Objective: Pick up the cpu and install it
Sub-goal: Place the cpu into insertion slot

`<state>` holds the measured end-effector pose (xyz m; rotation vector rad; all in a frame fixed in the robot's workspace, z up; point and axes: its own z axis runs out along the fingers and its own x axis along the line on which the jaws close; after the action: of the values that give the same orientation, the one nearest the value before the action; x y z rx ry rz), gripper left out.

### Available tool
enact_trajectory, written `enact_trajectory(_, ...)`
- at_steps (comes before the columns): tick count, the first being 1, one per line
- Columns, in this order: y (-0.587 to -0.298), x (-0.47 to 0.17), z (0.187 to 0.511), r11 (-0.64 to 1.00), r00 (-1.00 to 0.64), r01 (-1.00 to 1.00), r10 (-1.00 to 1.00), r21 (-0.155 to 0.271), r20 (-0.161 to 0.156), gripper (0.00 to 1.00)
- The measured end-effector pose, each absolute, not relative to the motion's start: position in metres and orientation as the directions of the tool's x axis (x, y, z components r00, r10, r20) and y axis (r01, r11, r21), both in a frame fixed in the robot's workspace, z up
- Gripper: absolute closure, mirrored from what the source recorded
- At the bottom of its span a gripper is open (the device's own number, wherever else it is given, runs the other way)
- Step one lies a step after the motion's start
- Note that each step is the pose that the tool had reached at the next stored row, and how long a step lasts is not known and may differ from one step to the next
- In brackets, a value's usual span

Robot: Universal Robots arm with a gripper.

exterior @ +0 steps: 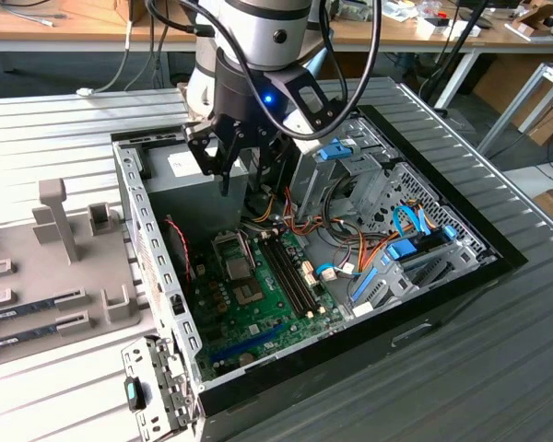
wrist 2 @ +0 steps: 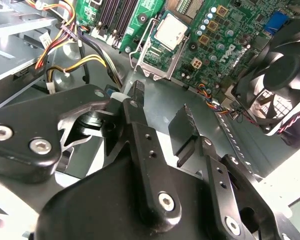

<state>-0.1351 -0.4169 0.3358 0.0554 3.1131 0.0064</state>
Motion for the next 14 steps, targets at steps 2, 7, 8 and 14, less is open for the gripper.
enact_trajectory(2,-0.4171,-0.1351,0.3359,0.999,-0.999,0.035,0.036,0.005,-0.028,0.53)
enact_trajectory(7,-0.4176,-0.1351,0.3359,0.999,-0.999,0.036,0.036,0.005,-0.028,0.53)
enact_trajectory(8,-0.4178,-0.1351,0.3359,0.999,-0.999,0.036,0.036,0.005,-0.028,0.53)
enact_trajectory(14,-0.4199,-0.1351,0.3358,0.999,-0.999,0.036,0.036,0.005,-0.028,0.53)
